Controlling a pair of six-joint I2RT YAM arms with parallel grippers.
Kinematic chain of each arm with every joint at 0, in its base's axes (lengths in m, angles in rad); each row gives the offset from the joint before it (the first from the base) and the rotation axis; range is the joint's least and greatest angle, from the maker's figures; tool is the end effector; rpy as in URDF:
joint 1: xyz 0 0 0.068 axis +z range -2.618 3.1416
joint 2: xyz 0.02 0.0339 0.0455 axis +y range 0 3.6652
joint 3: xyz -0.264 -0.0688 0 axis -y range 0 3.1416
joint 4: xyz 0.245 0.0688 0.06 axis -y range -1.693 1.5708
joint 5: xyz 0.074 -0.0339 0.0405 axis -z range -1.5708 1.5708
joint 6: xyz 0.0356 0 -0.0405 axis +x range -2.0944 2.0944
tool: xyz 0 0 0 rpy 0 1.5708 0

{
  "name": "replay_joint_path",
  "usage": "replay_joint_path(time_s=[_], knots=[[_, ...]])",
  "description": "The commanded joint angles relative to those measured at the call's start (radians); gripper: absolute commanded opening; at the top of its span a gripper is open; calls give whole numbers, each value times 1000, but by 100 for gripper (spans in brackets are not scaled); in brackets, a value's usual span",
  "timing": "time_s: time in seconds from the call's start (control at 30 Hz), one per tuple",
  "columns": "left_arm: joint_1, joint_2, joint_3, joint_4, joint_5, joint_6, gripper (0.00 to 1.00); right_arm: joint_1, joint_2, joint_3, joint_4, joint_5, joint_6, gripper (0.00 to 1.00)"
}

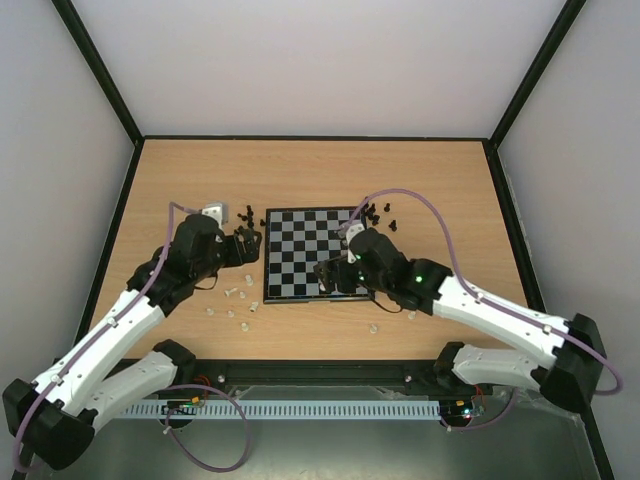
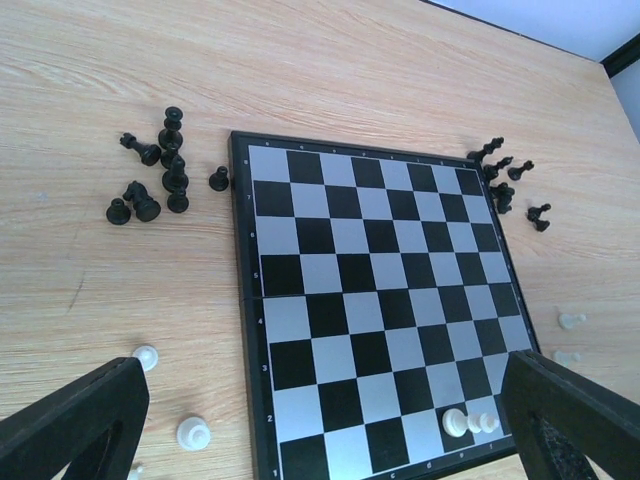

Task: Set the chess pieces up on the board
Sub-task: Pick up the chess piece at the center of the board.

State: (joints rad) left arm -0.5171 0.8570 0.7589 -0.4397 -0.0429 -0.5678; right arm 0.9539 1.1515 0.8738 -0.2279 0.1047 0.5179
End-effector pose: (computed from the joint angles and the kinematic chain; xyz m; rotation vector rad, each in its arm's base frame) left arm 0.1667 -0.0931 0.2926 -0.0813 2.1653 -0.5954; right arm 0.1536 0.2102 0.2922 -0.4039 2.1333 0.7743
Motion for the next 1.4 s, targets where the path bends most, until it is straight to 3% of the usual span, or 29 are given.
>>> replay_joint_path(time_s=[0.0,0.07,0.27,0.43,0.7,0.87,1.07,1.37], knots=[[-4,41,49,-2,-8,-48,99,6,-94,-69,0,34,-8,90],[-3,76,71,-21,-4,-54,100,6,-132,-101,4,39,-1,100],[-2,203,187,-179,-26,-56,100,6,-187,-114,-24,26,5,99],[0,216,176,-237,20,-87,99,6,-209,-103,-83,16,16,98],[6,160,64,-166,153,-104,99,4,-263,-195,-70,-10,35,99],[6,169,50,-175,145,-126,99,5,-252,-214,-28,-68,51,99],[0,111,0,-126,92,-168,99,5,-278,-261,25,-35,57,99],[-50,145,11,-107,42,-161,99,5,-247,-326,102,-27,111,99]])
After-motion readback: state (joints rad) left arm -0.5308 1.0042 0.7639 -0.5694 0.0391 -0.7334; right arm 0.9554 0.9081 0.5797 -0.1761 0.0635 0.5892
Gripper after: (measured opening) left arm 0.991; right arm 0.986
